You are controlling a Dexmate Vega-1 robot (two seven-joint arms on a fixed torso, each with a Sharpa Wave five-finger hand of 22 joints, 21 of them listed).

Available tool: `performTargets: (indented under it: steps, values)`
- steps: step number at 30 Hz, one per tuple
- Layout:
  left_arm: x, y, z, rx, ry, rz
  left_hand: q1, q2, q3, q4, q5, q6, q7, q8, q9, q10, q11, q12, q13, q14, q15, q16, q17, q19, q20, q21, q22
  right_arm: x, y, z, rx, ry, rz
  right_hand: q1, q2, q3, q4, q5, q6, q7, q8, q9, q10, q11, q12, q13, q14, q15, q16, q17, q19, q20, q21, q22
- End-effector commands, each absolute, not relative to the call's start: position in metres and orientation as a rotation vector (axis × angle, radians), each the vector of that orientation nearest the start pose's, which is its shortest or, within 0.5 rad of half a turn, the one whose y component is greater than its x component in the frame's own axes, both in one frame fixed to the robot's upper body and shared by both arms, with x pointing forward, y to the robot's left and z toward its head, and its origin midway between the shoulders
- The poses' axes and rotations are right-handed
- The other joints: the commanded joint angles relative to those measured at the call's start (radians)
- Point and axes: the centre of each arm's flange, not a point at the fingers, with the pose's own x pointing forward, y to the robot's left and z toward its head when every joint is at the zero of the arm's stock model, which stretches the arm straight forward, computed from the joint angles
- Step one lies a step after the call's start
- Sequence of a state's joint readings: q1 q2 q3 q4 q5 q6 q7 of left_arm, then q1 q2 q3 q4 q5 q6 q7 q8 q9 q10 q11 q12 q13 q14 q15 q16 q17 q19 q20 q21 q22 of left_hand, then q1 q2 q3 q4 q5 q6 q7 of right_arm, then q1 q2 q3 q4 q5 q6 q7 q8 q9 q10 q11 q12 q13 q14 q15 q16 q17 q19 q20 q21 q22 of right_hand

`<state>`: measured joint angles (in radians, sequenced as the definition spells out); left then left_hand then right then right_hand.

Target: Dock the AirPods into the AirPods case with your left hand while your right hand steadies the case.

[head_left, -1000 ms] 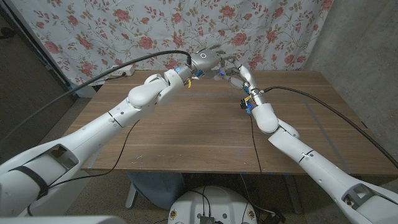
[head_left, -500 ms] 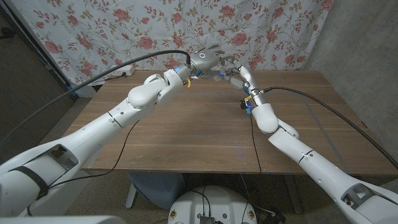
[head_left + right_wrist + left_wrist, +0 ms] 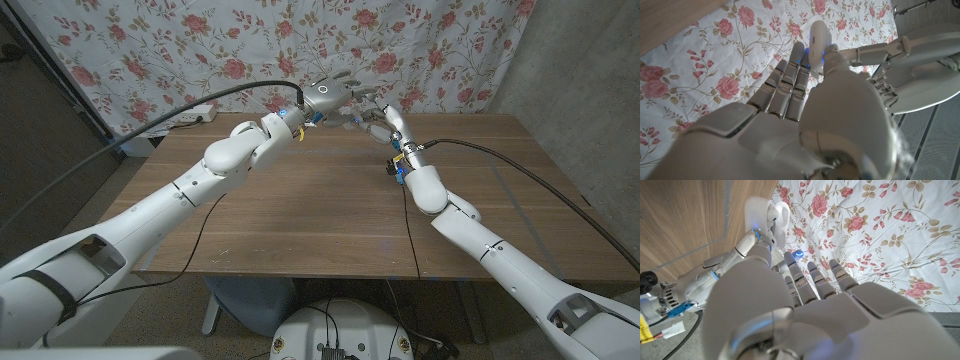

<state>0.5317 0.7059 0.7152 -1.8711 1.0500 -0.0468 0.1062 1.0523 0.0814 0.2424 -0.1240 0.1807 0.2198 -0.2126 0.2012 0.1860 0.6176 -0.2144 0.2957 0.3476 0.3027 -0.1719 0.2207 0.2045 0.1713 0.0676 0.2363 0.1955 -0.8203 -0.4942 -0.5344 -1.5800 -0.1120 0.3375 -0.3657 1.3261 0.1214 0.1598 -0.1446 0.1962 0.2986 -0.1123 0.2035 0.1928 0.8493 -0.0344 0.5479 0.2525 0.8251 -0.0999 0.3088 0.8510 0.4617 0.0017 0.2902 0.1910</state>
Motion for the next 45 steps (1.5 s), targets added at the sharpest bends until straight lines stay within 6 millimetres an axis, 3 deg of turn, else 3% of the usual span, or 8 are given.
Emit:
performTargets:
  steps: [1,16,31,45]
  values:
    - [0.511,0.093,0.130,1.728,-1.361,0.189,-0.018,-0.001,0.000,0.003,-0.002,-0.001,-0.005,-0.001,0.001,-0.012,-0.002,-0.011,-0.005,-0.021,-0.020,-0.007,-0.001,0.005,-0.004,-0.003,0.001,0.580,-0.159,0.034,-0.517,-1.017,0.087,0.005,0.013,0.001,-0.005,0.006,0.007,-0.005,0.004,0.003,0.149,-0.146,0.007,0.004,0.005,-0.141,0.003,0.003,0.000,0.004,0.002,0.001]
    - [0.502,0.103,0.120,1.660,-1.331,0.218,-0.053,-0.009,-0.007,0.009,-0.003,0.001,-0.005,-0.001,0.001,-0.047,-0.001,-0.045,-0.024,-0.035,-0.019,-0.012,-0.001,0.002,-0.004,-0.004,0.001,0.581,-0.162,0.033,-0.498,-0.999,0.074,0.006,0.014,0.001,-0.005,0.006,0.008,-0.005,0.004,0.003,0.148,-0.146,0.006,0.004,0.006,-0.142,0.001,0.003,0.000,0.005,0.000,0.001]
    - [0.492,0.131,0.103,1.519,-1.272,0.287,-0.086,-0.010,-0.012,0.018,-0.001,0.006,-0.006,0.000,0.000,-0.075,0.004,-0.065,-0.037,-0.034,-0.027,-0.014,0.000,0.000,-0.002,-0.005,0.002,0.579,-0.161,0.034,-0.461,-0.979,0.048,0.006,0.014,0.001,-0.005,0.006,0.013,-0.003,0.005,0.003,0.148,-0.146,0.007,0.005,0.006,-0.142,-0.001,0.004,0.001,0.005,-0.001,0.001]
    - [0.482,0.147,0.084,1.398,-1.233,0.320,-0.145,-0.015,-0.023,0.032,0.001,0.008,-0.007,-0.003,0.000,-0.163,0.015,-0.100,-0.057,-0.067,-0.011,-0.029,-0.003,0.002,0.003,-0.005,0.002,0.572,-0.159,0.034,-0.437,-0.959,0.040,0.007,0.014,0.001,-0.005,0.007,0.013,-0.002,0.004,0.003,0.148,-0.145,0.009,0.008,0.008,-0.142,-0.001,0.006,0.003,0.007,-0.001,0.001]
